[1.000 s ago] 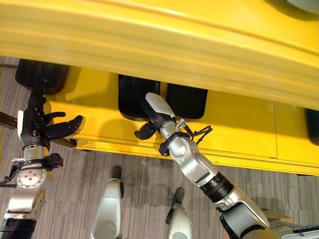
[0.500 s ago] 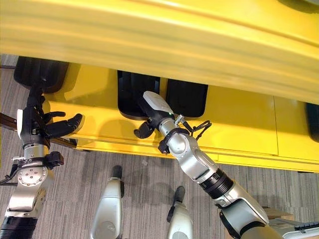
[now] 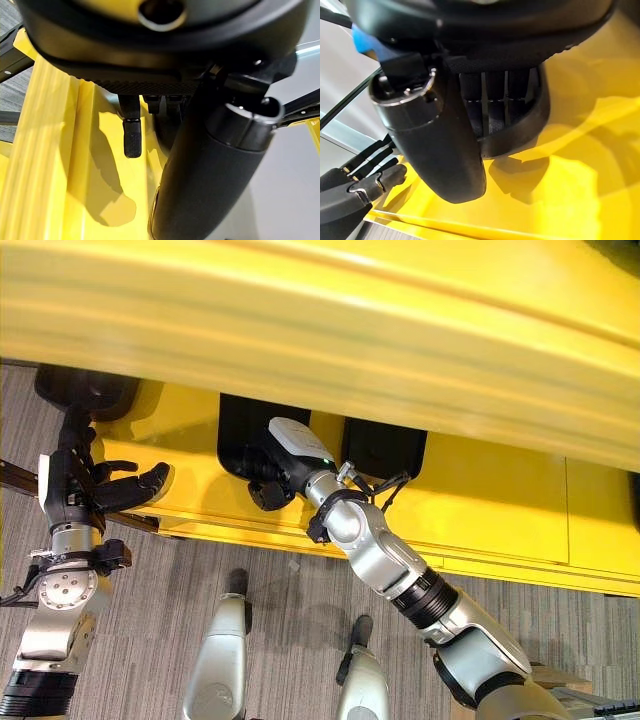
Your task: Move parts from the plastic box to the shelf.
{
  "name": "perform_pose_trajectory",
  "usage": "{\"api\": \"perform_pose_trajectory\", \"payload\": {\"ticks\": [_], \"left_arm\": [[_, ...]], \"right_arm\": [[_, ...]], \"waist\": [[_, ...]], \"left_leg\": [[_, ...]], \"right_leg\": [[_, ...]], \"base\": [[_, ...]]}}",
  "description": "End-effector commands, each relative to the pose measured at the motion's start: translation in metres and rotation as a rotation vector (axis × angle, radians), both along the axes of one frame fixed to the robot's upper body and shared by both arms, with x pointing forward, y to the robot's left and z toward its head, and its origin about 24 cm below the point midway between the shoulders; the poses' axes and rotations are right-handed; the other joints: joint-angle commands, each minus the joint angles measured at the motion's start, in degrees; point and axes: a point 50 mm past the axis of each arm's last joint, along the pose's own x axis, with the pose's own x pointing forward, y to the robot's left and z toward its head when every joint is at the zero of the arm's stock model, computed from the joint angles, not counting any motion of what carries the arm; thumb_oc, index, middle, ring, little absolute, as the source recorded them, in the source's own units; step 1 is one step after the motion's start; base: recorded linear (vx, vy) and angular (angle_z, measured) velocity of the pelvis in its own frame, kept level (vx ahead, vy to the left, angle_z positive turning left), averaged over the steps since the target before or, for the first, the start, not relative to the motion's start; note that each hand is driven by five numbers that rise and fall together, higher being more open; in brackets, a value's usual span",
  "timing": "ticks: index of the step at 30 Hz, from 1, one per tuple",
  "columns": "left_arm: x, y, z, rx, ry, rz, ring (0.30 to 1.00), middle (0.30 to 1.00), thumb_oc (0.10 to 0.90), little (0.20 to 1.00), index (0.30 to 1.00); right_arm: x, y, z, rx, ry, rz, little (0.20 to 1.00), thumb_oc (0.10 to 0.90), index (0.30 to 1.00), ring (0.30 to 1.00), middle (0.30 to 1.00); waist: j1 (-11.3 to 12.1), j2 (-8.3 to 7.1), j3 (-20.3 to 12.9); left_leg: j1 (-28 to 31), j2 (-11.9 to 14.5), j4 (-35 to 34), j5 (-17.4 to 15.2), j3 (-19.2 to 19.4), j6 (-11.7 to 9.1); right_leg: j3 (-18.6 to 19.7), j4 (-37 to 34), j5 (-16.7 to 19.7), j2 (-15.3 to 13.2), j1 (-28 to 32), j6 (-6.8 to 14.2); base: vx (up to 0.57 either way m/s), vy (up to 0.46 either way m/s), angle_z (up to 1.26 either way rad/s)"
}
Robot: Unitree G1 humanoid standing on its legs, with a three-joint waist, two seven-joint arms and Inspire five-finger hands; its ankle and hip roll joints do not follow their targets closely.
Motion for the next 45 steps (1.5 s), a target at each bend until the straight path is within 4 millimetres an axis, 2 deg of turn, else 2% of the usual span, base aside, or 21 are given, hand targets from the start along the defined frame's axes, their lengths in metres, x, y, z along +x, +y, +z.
{"api": "perform_pose_trajectory", "payload": {"ticks": [1, 12, 21, 30, 45], "left_arm": [[-0.001, -0.016, -0.006, 0.003, 0.043, -0.109, 1.000, 1.000, 0.900, 1.000, 1.000], [-0.001, -0.018, -0.007, -0.005, 0.046, -0.116, 1.000, 1.000, 0.900, 1.000, 1.000], [0.001, -0.021, -0.008, -0.005, 0.049, -0.133, 1.000, 1.000, 0.900, 1.000, 1.000], [-0.001, -0.023, -0.010, 0.000, 0.064, -0.164, 1.000, 1.000, 0.900, 1.000, 1.000], [0.000, -0.029, -0.016, -0.020, 0.090, -0.204, 1.000, 1.000, 0.900, 1.000, 1.000]], "right_arm": [[-0.004, 0.011, 0.019, -0.009, -0.070, 0.058, 0.300, 0.400, 0.300, 0.300, 0.300], [-0.002, 0.012, 0.024, -0.048, -0.118, 0.034, 0.300, 0.400, 0.300, 0.300, 0.300], [0.014, -0.001, 0.026, -0.060, -0.182, -0.086, 0.300, 0.400, 0.300, 0.300, 0.300], [0.031, -0.021, 0.039, -0.021, -0.210, -0.151, 0.300, 0.400, 0.300, 0.300, 0.300], [0.043, -0.024, 0.049, -0.058, -0.213, -0.173, 0.300, 0.400, 0.300, 0.300, 0.300]], "waist": [[0.3, -0.17, 1.8], [0.5, 0.47, 1.8], [0.7, 1.02, 1.8], [1.5, 1.74, 1.8], [2.2, 3.38, 1.8]], "left_leg": [[3.3, -6.3, 1.4, -6.7, 1.9, 5.8], [3.2, -6.6, 1.7, -6.8, 1.9, 5.9], [2.9, -6.8, 2.0, -6.8, 1.5, 6.1], [3.4, -7.0, 2.6, -7.2, 0.9, 6.0], [4.0, -7.5, 2.7, -7.1, 0.7, 6.0]], "right_leg": [[-2.0, 6.8, -4.4, 4.6, -1.4, -4.4], [-2.4, 8.0, -4.7, 4.4, -2.4, -4.5], [-2.6, 8.9, -4.8, 4.3, -3.1, -4.6], [-3.4, 9.9, -5.4, 4.0, -2.5, -4.7], [-4.0, 11.5, -5.9, 3.2, -2.9, -4.9]], "base": [[0.00, 0.000, 0.00], [0.00, 0.000, 0.00], [0.00, 0.000, 0.00], [0.00, 0.000, 0.00], [0.01, 0.005, 0.01]]}}
